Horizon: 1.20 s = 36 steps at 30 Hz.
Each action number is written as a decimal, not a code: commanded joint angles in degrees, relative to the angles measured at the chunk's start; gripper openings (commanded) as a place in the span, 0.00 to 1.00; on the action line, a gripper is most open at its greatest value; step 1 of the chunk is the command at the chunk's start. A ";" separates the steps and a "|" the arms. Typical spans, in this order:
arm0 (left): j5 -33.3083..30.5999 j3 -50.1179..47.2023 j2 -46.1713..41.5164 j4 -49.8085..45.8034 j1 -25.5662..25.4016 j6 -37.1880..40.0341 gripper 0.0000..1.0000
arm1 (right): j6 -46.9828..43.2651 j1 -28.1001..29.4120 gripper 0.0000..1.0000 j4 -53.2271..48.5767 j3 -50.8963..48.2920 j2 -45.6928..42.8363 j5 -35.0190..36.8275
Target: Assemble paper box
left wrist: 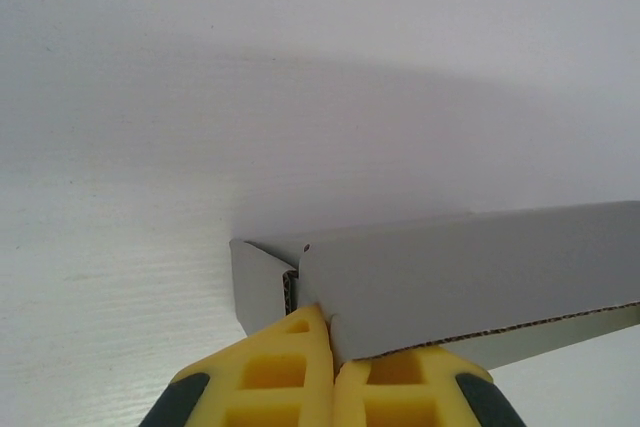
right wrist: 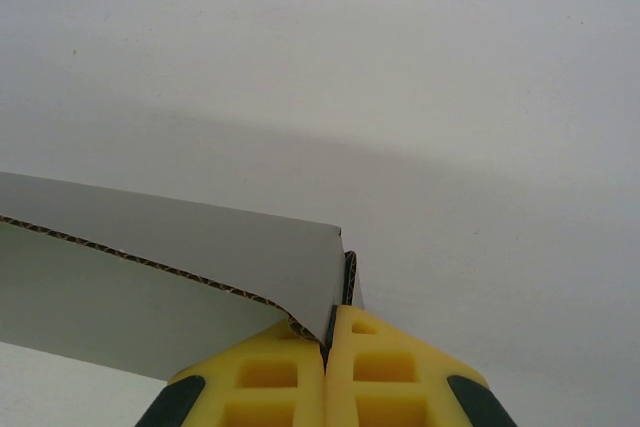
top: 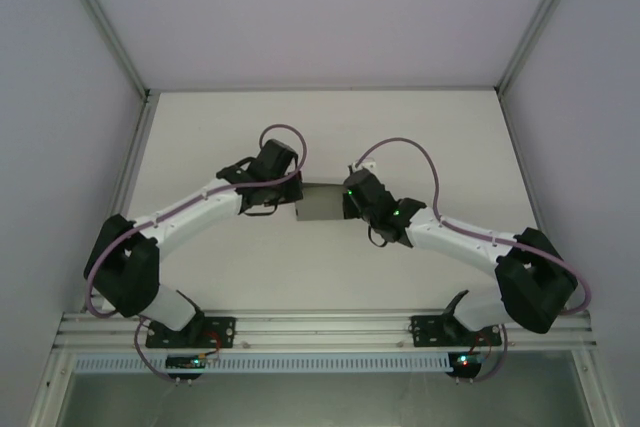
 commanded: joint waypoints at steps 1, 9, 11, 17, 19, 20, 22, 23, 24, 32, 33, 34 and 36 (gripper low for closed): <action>-0.48 4.04 0.21 -6.36 1.29 3.51 0.00 | 0.05 0.47 0.00 -10.83 -2.00 2.08 -3.00; 1.32 -0.05 -0.56 -4.70 5.85 3.24 0.00 | 0.82 0.34 0.00 -12.37 -0.77 2.88 -2.70; -1.34 -0.04 -0.74 -6.00 5.89 3.48 0.00 | 1.13 0.48 0.00 -12.74 -0.51 3.10 -2.05; -2.96 -0.24 1.35 -8.52 5.87 4.82 0.00 | 1.74 0.46 0.00 -12.77 -0.30 3.91 -1.17; -3.12 0.03 2.08 -10.00 5.78 5.17 0.00 | 2.09 0.55 0.00 -13.38 0.10 4.19 -0.68; -2.74 0.10 1.92 -10.14 5.46 5.85 0.00 | 1.87 0.56 0.00 -13.26 0.10 4.30 -0.63; -1.95 0.40 1.58 -10.08 4.71 6.38 0.12 | 1.71 0.56 0.00 -13.43 0.41 4.41 -0.72; -1.69 1.00 1.38 -10.38 4.31 6.64 0.18 | 1.46 0.56 0.00 -13.29 0.64 4.37 -0.60; -2.13 1.38 1.31 -10.76 4.02 6.69 0.20 | 1.43 0.60 0.00 -13.14 0.66 4.38 -0.63; -3.76 2.96 1.19 -12.11 2.53 6.43 0.12 | 1.20 0.76 0.00 -12.66 0.57 4.45 -0.88; -3.81 3.09 1.23 -12.32 2.49 6.13 0.08 | 1.28 0.82 0.00 -12.68 0.55 4.46 -0.84; -3.98 2.97 1.07 -12.20 2.37 6.02 0.07 | 1.34 0.90 0.00 -12.68 0.55 4.34 -0.82; -5.43 3.07 0.84 -12.92 2.36 5.82 0.04 | 1.27 0.87 0.00 -12.77 0.51 4.41 -0.94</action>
